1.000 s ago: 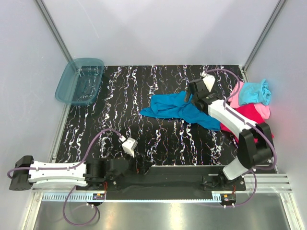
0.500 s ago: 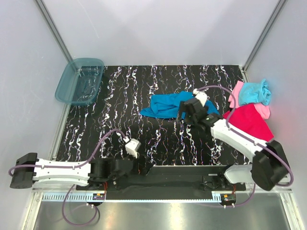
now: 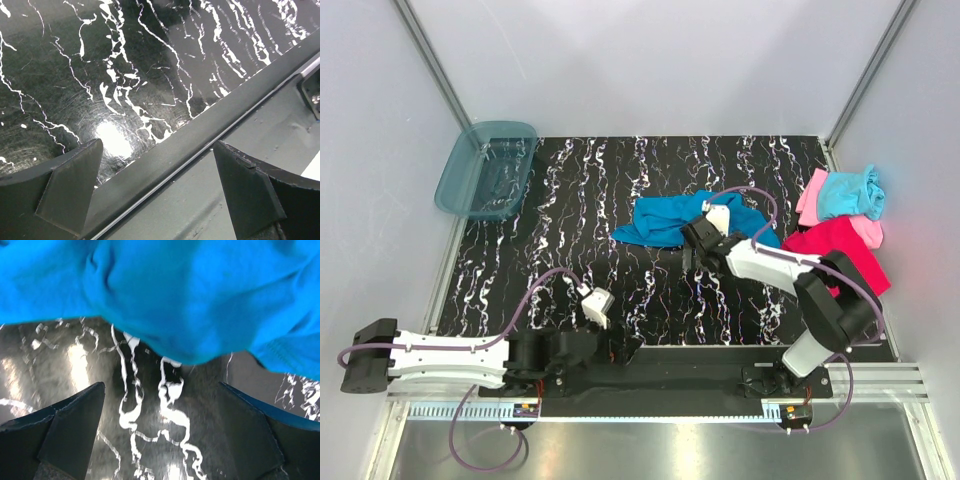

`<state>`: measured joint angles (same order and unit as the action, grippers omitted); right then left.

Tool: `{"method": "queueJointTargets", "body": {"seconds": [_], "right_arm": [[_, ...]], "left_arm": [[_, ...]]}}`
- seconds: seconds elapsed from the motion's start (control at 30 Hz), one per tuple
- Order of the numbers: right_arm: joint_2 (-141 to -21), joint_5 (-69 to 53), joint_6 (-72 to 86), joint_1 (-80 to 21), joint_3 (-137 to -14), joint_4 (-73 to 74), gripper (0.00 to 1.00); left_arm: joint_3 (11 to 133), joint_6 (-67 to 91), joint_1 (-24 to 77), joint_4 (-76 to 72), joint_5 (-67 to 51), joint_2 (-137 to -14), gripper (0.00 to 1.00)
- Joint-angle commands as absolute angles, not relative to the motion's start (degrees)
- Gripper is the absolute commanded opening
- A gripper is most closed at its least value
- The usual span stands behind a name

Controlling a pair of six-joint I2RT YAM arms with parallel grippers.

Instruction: Fold and stack the t-shirts

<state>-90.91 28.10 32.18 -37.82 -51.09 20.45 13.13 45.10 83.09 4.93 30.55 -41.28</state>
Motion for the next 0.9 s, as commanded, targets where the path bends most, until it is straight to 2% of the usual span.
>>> {"method": "queueJointTargets", "body": {"seconds": [0.0,0.3,0.47,0.5,0.57,0.6,0.7,0.73,0.77,0.8,0.87], "right_arm": [[-93.4,34.6,30.9,-38.1,-55.0,19.0,1.0],[-101.5,35.9,31.9,-38.1,-60.6,18.9,0.97],[-102.7,37.4,32.2,-38.0,-61.5,18.8,0.83],[-102.9,37.7,32.2,-37.9,-61.4,18.9,0.76],[-103.2,38.3,32.3,-37.7,-61.5,18.9,0.69],[-103.2,38.6,32.4,-37.6,-61.6,19.0,0.58],[-102.7,39.5,32.9,-37.3,-61.5,18.9,0.34],[-101.8,39.9,33.3,-37.3,-61.3,19.0,0.14],[-101.1,39.9,33.5,-37.3,-61.1,19.0,0.06],[-100.2,39.6,33.7,-37.3,-60.9,18.9,0.0],[-96.6,38.2,34.1,-37.4,-60.2,18.9,0.0]], "left_arm": [[14.2,45.8,83.3,1.8,32.1,-40.3,0.99],[13.7,45.9,83.3,2.5,32.0,-39.1,0.99],[12.7,46.2,83.3,3.0,32.1,-36.8,0.99],[12.4,46.1,83.3,3.1,32.1,-36.3,0.99],[12.3,46.2,83.4,3.3,32.2,-35.9,0.99],[12.3,46.2,83.3,3.3,32.2,-35.8,0.99],[12.2,46.2,83.3,3.4,32.1,-35.7,0.99],[12.1,46.3,83.3,3.4,32.1,-35.7,0.99],[12.1,46.3,83.3,3.4,32.0,-35.7,0.99],[12.0,46.3,83.3,3.5,32.1,-35.7,0.99],[12.0,46.4,83.3,3.4,32.0,-35.6,0.99]]}}
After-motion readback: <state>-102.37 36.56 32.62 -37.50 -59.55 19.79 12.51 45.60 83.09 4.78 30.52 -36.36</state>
